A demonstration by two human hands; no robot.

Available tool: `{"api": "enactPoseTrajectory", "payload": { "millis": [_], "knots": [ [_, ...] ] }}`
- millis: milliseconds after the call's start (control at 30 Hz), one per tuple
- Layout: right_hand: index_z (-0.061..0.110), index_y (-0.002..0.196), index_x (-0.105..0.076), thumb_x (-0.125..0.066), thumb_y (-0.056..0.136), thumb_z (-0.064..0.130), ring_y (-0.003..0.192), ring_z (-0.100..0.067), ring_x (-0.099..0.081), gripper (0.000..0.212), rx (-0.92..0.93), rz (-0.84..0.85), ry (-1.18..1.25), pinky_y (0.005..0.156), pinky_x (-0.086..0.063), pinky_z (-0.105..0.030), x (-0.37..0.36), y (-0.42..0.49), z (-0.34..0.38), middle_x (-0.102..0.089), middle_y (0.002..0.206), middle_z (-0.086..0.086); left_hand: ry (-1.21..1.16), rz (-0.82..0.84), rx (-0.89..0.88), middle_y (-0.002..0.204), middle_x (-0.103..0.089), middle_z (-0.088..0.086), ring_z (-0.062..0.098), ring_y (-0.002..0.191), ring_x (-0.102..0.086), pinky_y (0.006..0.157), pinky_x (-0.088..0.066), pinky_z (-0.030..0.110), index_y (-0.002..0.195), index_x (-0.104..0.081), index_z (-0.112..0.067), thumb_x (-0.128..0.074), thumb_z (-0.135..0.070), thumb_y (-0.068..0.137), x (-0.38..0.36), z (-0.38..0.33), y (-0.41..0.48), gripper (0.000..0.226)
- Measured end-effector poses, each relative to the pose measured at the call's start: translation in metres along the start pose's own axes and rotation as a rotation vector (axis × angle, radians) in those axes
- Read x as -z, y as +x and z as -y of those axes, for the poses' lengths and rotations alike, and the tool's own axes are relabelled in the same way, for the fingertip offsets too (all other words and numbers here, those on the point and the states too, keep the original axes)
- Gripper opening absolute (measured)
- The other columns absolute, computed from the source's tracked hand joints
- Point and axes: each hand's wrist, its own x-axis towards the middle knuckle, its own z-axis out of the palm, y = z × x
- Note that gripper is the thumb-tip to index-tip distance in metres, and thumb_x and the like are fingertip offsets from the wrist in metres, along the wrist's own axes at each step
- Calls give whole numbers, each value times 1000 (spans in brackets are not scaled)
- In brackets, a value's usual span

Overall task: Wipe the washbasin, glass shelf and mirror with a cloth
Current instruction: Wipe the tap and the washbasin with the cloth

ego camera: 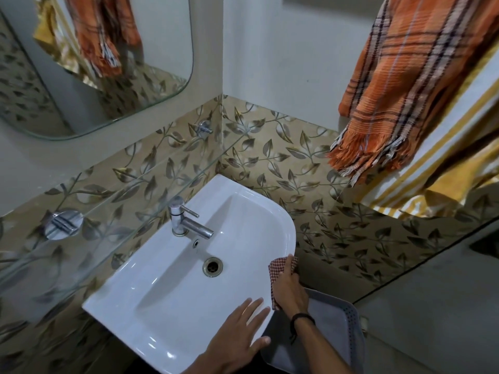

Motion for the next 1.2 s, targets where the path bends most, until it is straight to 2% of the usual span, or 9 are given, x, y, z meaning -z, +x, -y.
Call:
{"api": "enactPoseTrajectory", "payload": {
  "millis": [167,267,333,467,567,667,833,1000,1200],
  "knots": [
    [28,157,13,-31,104,47,119,-39,-56,72,6,-47,18,98,-47,-49,18,28,7,-44,143,-21,29,3,7,162,15,-26,4,151,16,126,-2,41,153,5,-53,-15,-78,95,-1,3,2,67],
    [28,159,7,-30,103,51,130,-41,-48,71,5,-18,37,107,-40,-51,40,47,12,-36,152,-21,27,3,4,161,17,-28,2,150,17,126,-1,41,153,6,-53,-13,-80,94,-3,1,2,68],
    [27,159,5,-30,103,49,133,-41,-46,70,11,-14,24,109,-37,-50,43,50,13,-32,155,-22,37,-2,-1,161,16,-28,2,150,17,126,-2,41,155,4,-49,-11,-83,92,-2,1,3,73],
    [23,159,-1,-30,105,37,125,-40,-54,63,38,-42,-42,101,-44,-49,28,34,6,-45,146,-21,12,0,-9,163,14,-24,3,151,15,126,-4,41,158,2,-40,-7,-86,87,3,-8,15,85],
    [24,159,-13,-28,106,36,118,-36,-59,57,66,-58,-102,96,-48,-45,28,21,2,-57,136,-18,-26,2,-28,164,13,-23,4,151,14,126,-5,40,157,6,-39,-12,-85,89,0,-12,23,84],
    [28,158,-23,-30,106,32,123,-33,-57,53,47,-67,-33,98,-45,-40,43,32,6,-57,139,-14,-6,-5,-32,164,13,-23,5,152,14,126,-5,39,157,8,-40,-17,-81,92,-4,-11,24,80],
    [28,158,-26,-32,103,28,139,-36,-41,56,50,5,63,115,-33,-47,66,80,11,-39,156,-15,40,-17,-23,163,15,-26,4,152,14,126,-7,39,157,7,-40,-20,-75,95,-4,-10,23,76],
    [23,155,-33,-33,105,31,134,-36,-47,50,79,-48,67,111,-38,-46,57,61,9,-44,152,-14,26,-18,-11,164,13,-24,6,152,14,126,-6,41,157,8,-41,-15,-80,92,-5,-10,25,79],
    [29,157,-28,-32,105,35,130,-34,-51,52,65,-41,51,106,-41,-45,55,57,5,-48,150,-12,14,-23,-24,165,9,-20,5,152,14,126,-1,36,159,4,-36,-20,-76,95,-6,-10,31,79]
  ]
}}
